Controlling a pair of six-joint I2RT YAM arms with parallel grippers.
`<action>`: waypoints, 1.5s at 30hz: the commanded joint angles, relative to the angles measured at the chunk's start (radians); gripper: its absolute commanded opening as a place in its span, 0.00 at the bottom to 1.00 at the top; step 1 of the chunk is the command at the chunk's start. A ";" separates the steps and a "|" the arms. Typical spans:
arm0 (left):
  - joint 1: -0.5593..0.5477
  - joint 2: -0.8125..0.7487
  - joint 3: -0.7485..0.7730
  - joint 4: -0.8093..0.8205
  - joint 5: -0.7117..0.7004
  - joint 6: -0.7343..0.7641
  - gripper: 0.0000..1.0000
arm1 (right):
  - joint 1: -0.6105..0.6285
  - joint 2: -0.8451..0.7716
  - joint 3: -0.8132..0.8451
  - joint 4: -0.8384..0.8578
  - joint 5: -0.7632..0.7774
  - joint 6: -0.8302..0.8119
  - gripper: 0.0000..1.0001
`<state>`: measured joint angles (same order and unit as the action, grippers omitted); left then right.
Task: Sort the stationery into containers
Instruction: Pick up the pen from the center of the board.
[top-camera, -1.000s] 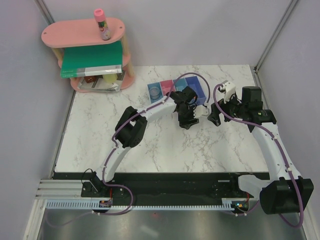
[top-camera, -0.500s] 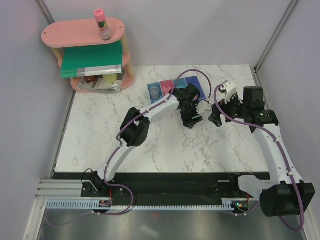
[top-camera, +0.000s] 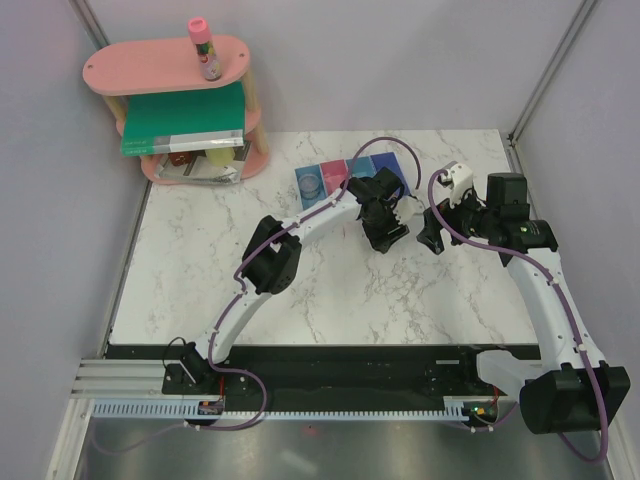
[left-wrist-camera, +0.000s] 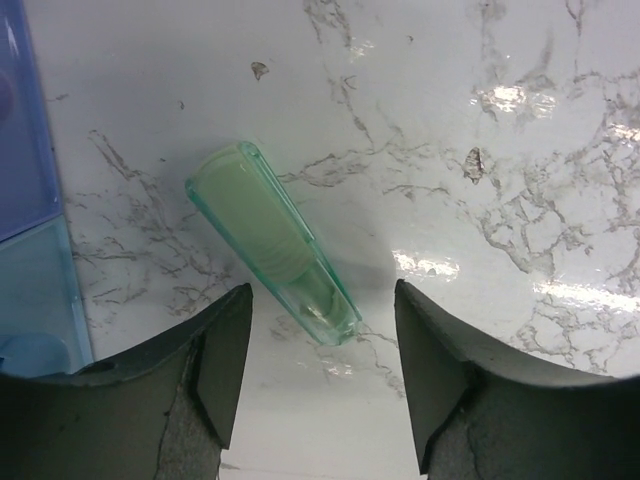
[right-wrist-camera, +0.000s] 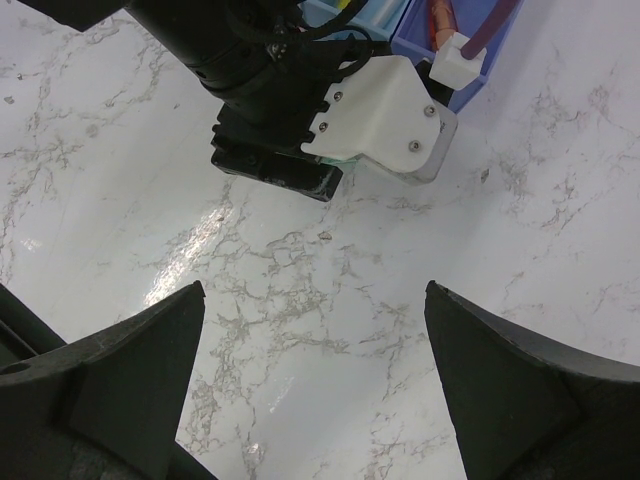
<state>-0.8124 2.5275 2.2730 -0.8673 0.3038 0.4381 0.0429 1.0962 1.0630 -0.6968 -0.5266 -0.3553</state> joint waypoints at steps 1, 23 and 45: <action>-0.004 0.083 -0.013 -0.047 -0.069 -0.071 0.61 | -0.001 -0.024 0.051 0.002 -0.027 -0.004 0.98; -0.083 0.056 -0.096 -0.045 -0.213 -0.042 0.02 | -0.003 -0.065 0.092 -0.017 -0.016 0.022 0.98; -0.074 -0.292 -0.315 0.014 -0.175 -0.079 0.02 | -0.420 0.177 0.219 0.115 -0.433 0.291 0.98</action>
<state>-0.8837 2.3516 2.0003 -0.8265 0.1085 0.3855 -0.2310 1.1725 1.2690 -0.6716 -0.7483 -0.1894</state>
